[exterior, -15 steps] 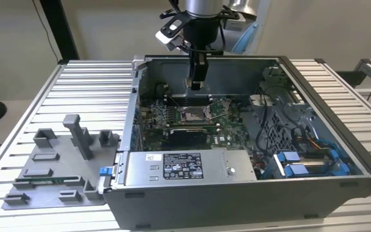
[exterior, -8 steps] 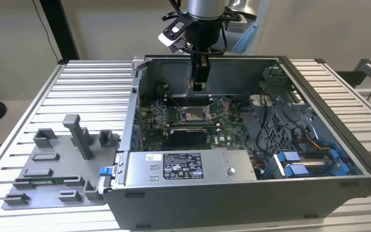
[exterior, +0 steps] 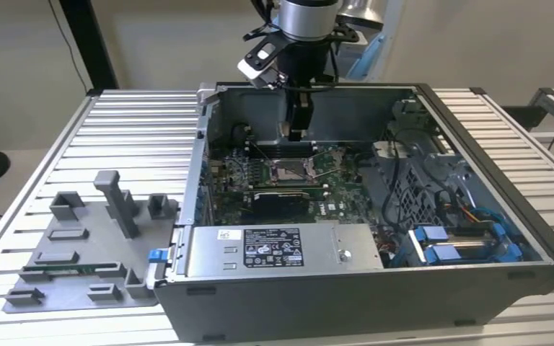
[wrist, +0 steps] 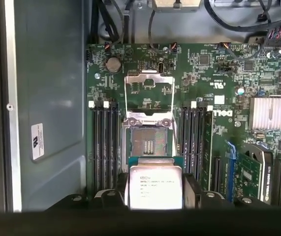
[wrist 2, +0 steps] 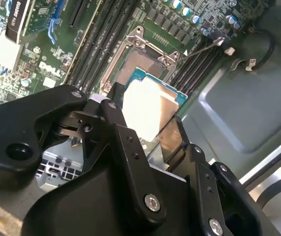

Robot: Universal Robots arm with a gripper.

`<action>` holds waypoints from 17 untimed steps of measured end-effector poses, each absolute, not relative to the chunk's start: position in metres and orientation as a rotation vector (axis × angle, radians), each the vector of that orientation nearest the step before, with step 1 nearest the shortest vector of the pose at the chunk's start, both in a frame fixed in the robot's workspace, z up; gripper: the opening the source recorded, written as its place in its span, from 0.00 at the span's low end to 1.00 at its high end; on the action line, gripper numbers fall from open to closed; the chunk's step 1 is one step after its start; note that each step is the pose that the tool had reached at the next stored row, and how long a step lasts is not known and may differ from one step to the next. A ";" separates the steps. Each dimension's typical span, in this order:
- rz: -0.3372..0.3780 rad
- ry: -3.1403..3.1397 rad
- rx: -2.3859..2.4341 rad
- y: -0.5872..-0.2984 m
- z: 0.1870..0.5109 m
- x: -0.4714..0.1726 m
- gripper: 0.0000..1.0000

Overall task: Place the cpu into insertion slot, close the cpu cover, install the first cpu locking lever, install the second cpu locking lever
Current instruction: 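Place the cpu into insertion slot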

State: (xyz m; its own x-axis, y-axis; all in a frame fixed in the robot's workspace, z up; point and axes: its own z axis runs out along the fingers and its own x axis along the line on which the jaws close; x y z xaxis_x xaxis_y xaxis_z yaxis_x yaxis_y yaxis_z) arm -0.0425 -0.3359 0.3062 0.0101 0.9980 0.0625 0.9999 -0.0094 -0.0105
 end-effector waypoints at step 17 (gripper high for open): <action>-0.059 -2.173 -2.194 -0.320 0.281 -0.041 0.00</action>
State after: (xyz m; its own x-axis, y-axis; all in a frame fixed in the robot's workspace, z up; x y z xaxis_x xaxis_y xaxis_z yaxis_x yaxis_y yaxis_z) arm -0.0413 -0.3198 0.2812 0.0101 0.9979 0.0643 0.9999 -0.0094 -0.0106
